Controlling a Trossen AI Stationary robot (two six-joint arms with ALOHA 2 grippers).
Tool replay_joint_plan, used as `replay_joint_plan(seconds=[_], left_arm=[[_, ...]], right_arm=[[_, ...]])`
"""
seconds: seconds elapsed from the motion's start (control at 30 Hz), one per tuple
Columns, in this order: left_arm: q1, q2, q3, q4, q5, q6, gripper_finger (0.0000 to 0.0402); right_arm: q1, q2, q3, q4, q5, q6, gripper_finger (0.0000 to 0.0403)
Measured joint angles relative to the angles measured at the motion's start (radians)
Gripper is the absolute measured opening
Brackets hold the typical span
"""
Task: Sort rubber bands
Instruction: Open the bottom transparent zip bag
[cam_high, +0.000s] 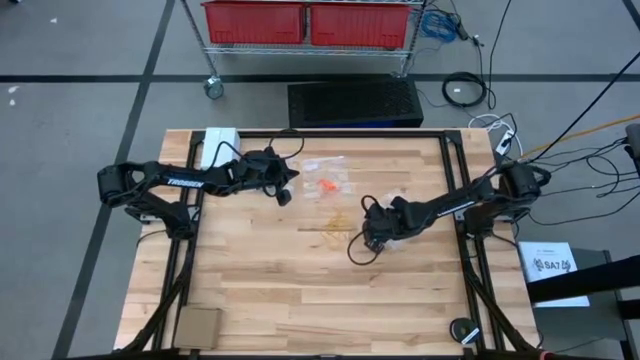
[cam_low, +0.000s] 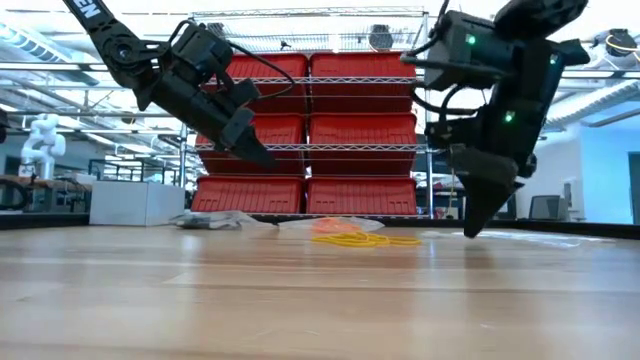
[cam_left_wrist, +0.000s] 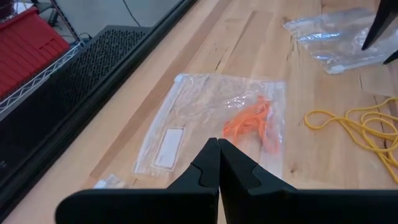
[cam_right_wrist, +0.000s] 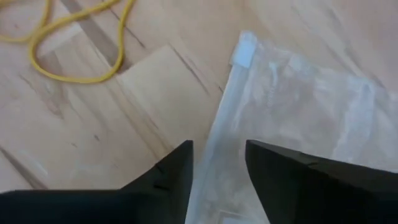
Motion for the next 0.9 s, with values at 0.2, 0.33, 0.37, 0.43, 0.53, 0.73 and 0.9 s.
replay_joint_plan(seconds=[0.2, 0.33, 0.37, 0.43, 0.53, 0.73, 0.9], left_arm=[[0.0, 0.0, 0.0, 0.001, 0.0, -0.001, 0.0002], [0.0, 0.0, 0.0, 0.0, 0.0, -0.001, 0.0002], [0.0, 0.0, 0.0, 0.001, 0.0, -0.001, 0.0002], [0.0, 0.0, -0.001, 0.02, -0.001, -0.001, 0.0002], [0.0, 0.0, -0.001, 0.059, 0.0, -0.001, 0.0002], [0.0, 0.0, -0.001, 0.099, 0.134, 0.013, 0.0002], [-0.004, 0.0, -0.001, 0.178, 0.313, 0.026, 0.0009]], right_arm=[[0.001, 0.068, 0.006, 0.009, 0.001, 0.0, 0.0104], [0.004, 0.065, 0.011, 0.006, -0.003, 0.0, 0.0045], [0.009, 0.058, 0.019, -0.001, -0.003, -0.005, 0.0026], [0.014, 0.046, 0.038, -0.025, -0.003, -0.038, 0.0008], [0.015, 0.002, 0.088, -0.015, -0.015, -0.083, 0.0008], [0.019, -0.093, 0.161, -0.056, -0.015, -0.166, 0.0002], [0.019, -0.162, 0.201, -0.066, -0.016, -0.235, 0.0001]])
